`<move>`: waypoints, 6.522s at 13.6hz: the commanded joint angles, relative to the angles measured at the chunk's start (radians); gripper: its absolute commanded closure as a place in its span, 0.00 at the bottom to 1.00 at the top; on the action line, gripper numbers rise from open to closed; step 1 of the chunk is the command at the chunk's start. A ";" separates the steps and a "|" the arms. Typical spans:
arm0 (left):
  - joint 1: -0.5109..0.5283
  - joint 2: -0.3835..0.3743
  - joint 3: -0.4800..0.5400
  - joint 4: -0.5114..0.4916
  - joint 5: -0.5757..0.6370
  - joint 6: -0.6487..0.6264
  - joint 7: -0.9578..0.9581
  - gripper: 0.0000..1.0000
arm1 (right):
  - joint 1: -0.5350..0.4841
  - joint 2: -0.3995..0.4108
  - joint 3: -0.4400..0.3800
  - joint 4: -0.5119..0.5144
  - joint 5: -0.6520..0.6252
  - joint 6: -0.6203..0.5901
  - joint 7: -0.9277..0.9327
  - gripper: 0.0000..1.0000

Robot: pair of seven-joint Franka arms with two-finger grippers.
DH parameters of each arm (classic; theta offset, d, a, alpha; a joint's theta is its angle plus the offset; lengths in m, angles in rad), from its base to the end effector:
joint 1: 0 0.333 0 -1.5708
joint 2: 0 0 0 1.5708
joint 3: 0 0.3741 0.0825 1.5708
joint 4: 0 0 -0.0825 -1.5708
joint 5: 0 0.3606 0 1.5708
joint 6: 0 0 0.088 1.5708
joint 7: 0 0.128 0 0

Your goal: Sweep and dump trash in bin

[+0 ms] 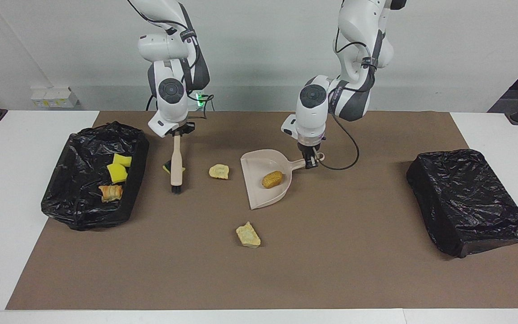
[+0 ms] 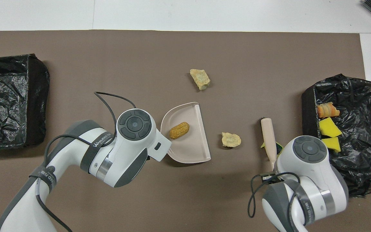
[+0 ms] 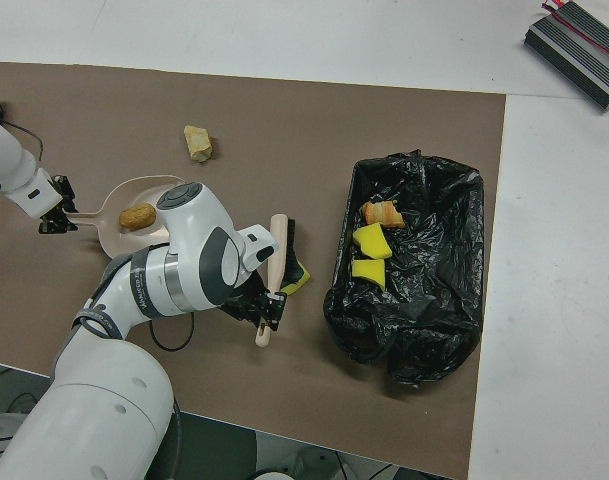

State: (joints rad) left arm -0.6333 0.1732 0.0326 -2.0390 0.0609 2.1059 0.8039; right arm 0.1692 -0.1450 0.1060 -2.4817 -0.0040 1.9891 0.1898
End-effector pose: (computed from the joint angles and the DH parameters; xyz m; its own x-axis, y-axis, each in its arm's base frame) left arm 0.4622 -0.3127 0.4012 0.1287 -0.9852 -0.1134 -0.9902 -0.1339 0.0393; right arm 0.3694 0.1042 0.3740 0.9411 0.0650 -0.3318 0.0975 -0.9918 0.0822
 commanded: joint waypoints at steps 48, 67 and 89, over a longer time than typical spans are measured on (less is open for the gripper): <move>0.098 0.077 0.013 0.146 0.019 -0.098 -0.299 1.00 | 0.067 0.737 0.001 0.960 -0.301 0.040 -0.521 1.00; 0.098 0.066 0.012 0.086 -0.029 0.017 0.006 1.00 | 0.060 0.297 0.000 0.699 0.142 -0.248 -0.363 1.00; 0.087 0.049 0.013 0.051 -0.038 0.032 0.130 1.00 | 0.174 0.504 0.012 0.652 0.134 -0.064 -0.132 1.00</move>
State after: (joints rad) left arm -0.5376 0.2503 0.0418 -1.9505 0.0385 2.1154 0.9062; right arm 0.3329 0.3546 0.1138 -1.8521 0.0631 1.9285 0.0327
